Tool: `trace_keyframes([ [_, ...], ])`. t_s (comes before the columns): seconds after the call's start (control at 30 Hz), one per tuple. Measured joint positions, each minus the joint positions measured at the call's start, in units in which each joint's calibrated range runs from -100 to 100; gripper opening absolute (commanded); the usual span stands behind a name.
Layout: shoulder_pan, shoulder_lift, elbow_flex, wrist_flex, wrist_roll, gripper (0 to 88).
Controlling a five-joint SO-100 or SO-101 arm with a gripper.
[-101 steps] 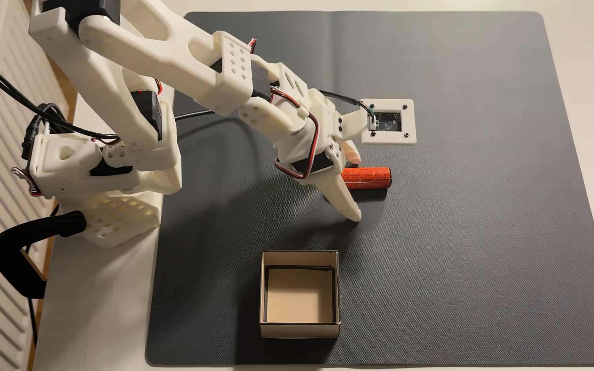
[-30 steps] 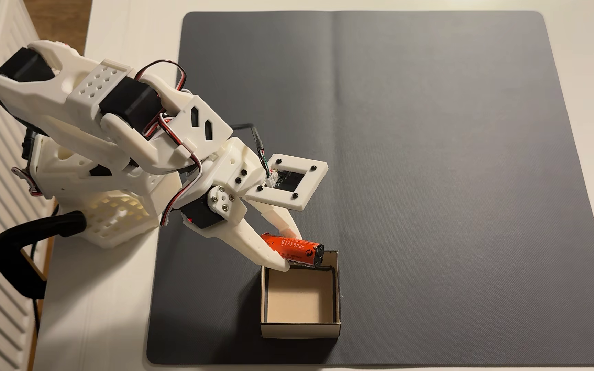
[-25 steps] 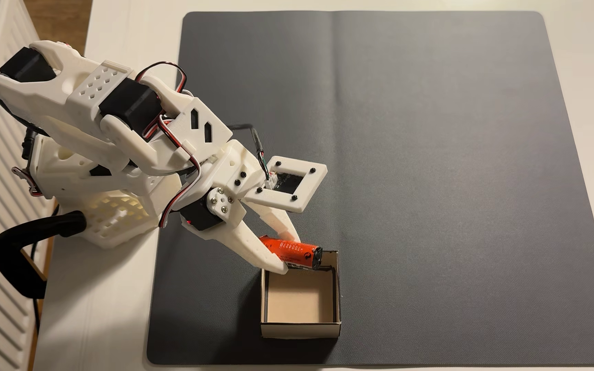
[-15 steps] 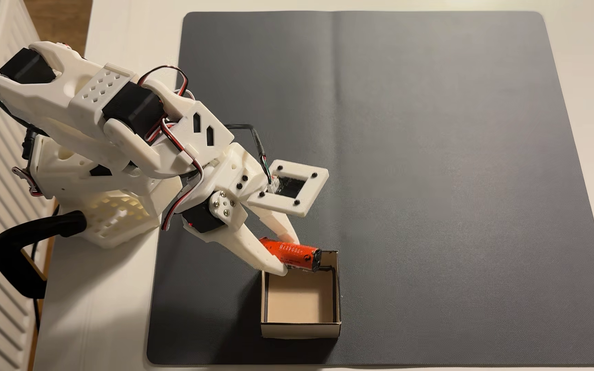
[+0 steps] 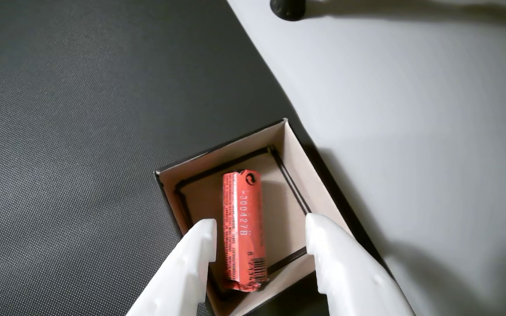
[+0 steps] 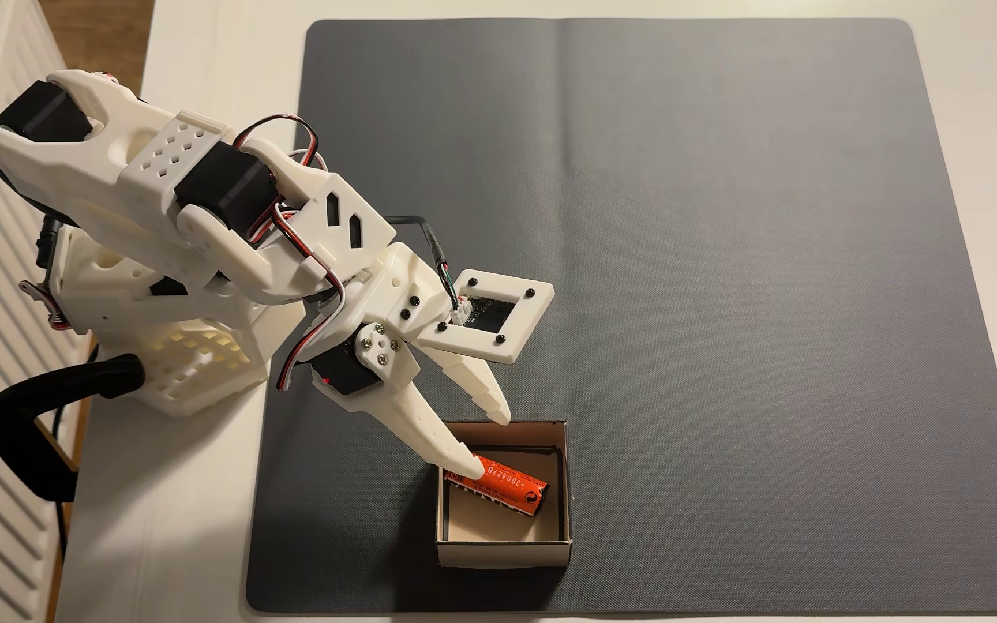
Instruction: Pick the red object and place it in the box
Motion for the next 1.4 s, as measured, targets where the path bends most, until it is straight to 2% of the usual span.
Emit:
trace_keyframes([
  [0.17,-4.5,0.0,-0.2,0.2,-3.1,14.8],
  [0.3,-9.3,0.0,-2.3,1.4,-5.0,1.1],
  [0.33,-9.9,0.0,-3.6,2.6,-5.6,0.0],
  [0.7,-18.9,-0.3,-14.6,17.2,-7.7,0.7],
  [1.03,-24.0,-0.6,-10.9,18.1,-7.5,0.7],
  [1.4,-23.5,-0.4,0.5,15.4,-7.4,0.7],
])
